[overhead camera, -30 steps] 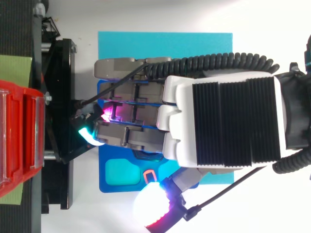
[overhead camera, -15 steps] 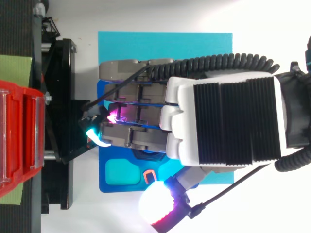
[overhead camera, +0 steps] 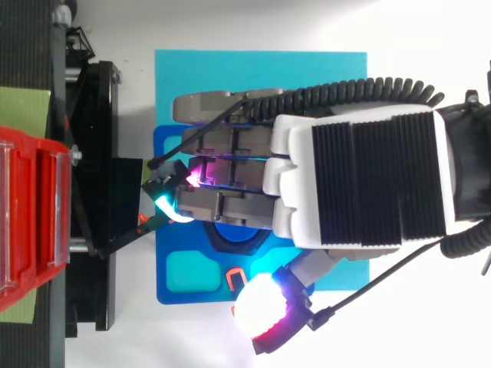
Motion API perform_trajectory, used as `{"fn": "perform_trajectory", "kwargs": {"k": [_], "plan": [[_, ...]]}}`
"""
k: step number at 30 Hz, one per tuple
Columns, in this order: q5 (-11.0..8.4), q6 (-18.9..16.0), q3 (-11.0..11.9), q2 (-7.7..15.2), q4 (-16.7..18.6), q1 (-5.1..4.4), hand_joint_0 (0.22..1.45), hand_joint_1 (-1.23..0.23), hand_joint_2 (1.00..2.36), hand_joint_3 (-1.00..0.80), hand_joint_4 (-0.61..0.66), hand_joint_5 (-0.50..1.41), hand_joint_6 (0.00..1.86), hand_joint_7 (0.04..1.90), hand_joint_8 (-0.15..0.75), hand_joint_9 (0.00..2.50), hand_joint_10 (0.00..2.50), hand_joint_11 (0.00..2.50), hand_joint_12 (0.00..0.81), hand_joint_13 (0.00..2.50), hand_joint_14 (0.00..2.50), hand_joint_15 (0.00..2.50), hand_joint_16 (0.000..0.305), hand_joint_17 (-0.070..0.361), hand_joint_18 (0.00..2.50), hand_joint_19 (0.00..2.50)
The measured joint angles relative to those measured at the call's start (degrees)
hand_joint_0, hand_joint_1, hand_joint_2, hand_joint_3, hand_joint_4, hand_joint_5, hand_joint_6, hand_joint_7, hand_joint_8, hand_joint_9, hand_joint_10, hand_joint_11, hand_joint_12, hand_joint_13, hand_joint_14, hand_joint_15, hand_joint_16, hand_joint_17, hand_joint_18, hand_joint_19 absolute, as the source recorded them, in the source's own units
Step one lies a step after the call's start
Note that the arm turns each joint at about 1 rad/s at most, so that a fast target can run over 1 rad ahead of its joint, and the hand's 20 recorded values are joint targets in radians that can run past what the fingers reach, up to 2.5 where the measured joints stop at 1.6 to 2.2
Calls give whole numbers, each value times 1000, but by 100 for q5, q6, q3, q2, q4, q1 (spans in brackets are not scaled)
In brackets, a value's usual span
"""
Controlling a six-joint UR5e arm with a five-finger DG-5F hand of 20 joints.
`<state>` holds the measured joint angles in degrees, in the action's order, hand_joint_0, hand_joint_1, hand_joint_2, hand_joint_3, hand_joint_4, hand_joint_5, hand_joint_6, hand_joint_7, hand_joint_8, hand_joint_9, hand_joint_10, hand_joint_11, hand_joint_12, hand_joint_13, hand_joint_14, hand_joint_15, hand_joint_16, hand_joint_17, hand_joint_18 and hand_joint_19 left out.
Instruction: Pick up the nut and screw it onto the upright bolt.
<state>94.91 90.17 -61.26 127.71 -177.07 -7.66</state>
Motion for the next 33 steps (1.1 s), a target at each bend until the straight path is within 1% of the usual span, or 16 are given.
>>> {"fn": "perform_trajectory", "kwargs": {"k": [4,8,12,15,20,26,31,33], "plan": [[4,0,0,0,-7,34,522,-179,1000,-500,248,-88,504,931,234,694,0,0,240,655,0,0,22,49,327,0],[15,0,0,0,-6,82,525,-186,1000,-500,263,-77,504,1056,236,711,0,0,238,666,0,0,22,48,345,0],[48,0,0,0,-16,116,526,-192,1000,-500,215,-65,504,1228,240,725,0,0,232,684,0,0,21,47,361,0],[92,0,-1,0,-41,149,529,-198,1000,-500,189,-54,503,1307,243,745,0,0,229,695,0,0,21,46,368,0],[136,1,-1,0,-76,198,532,-207,1000,-500,166,-40,503,1402,247,781,0,0,221,724,0,0,19,44,408,0],[147,0,0,0,-81,228,537,-222,1000,-500,135,-24,508,1515,252,824,0,0,218,743,0,0,19,43,429,0],[148,0,0,0,-82,249,540,-229,1000,-500,135,-24,588,1351,259,874,0,0,214,778,0,0,18,41,468,0],[147,0,0,0,-82,256,542,-231,1000,-500,154,-20,617,1296,263,918,0,0,212,796,0,0,17,39,492,0]]}}
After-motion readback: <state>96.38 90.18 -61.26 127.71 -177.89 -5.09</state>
